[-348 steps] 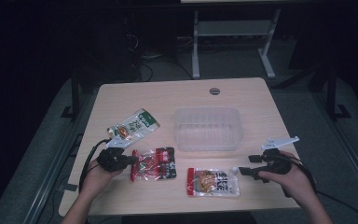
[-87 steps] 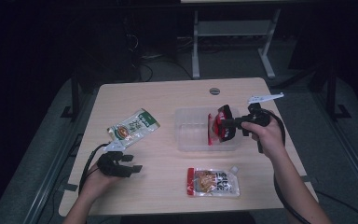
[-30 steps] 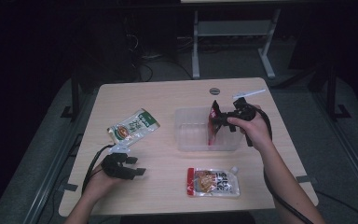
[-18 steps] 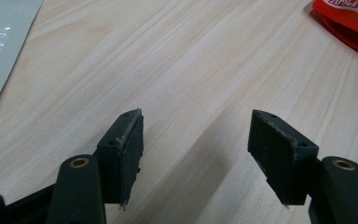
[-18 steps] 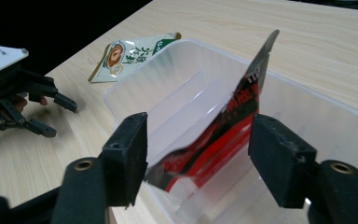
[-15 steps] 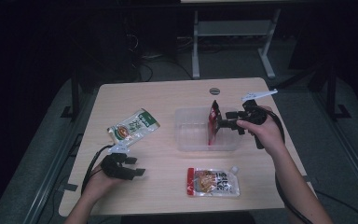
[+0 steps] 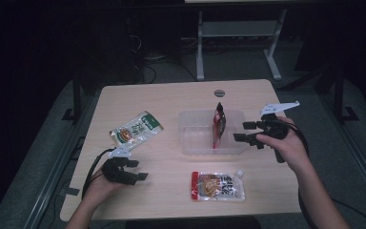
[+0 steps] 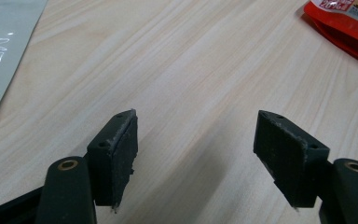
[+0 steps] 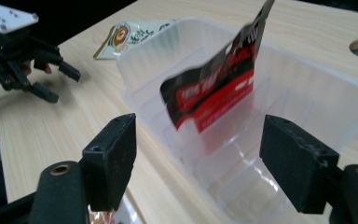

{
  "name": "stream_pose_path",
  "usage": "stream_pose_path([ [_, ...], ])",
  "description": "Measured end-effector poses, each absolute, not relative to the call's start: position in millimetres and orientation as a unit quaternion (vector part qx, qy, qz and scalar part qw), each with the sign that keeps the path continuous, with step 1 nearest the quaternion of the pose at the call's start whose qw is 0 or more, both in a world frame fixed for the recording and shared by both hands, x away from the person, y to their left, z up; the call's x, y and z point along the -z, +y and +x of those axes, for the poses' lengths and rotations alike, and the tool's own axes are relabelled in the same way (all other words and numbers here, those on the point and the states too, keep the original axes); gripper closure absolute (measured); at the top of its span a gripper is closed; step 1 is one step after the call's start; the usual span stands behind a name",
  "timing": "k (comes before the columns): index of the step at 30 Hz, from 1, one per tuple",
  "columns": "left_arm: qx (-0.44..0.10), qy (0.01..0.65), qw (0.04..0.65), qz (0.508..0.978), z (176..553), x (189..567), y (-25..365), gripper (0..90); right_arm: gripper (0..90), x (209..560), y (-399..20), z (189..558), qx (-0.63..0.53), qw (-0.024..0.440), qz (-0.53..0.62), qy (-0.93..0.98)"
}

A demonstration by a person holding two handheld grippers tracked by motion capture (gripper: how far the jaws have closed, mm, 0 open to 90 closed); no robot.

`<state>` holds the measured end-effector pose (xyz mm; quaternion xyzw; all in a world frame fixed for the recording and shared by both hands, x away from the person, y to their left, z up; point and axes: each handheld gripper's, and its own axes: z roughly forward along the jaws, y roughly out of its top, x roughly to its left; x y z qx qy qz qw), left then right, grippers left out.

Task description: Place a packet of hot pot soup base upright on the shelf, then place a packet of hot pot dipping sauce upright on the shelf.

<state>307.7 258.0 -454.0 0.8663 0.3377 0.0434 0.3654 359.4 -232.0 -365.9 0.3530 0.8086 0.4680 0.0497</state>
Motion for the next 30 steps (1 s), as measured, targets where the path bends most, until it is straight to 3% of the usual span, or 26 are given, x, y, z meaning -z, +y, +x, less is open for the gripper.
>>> stream_pose_path([
  [10, -0.043, 0.333, 0.365, 0.868, 306, 454, 257, 29.5, 27.2, 387, -246, 323, -0.441, 0.054, 0.361, 0.82],
  [30, -0.038, 0.32, 0.364, 0.874, 302, 452, 246, 29.8, 29.5, 424, -270, 293, -0.413, 0.029, 0.405, 0.815],
])
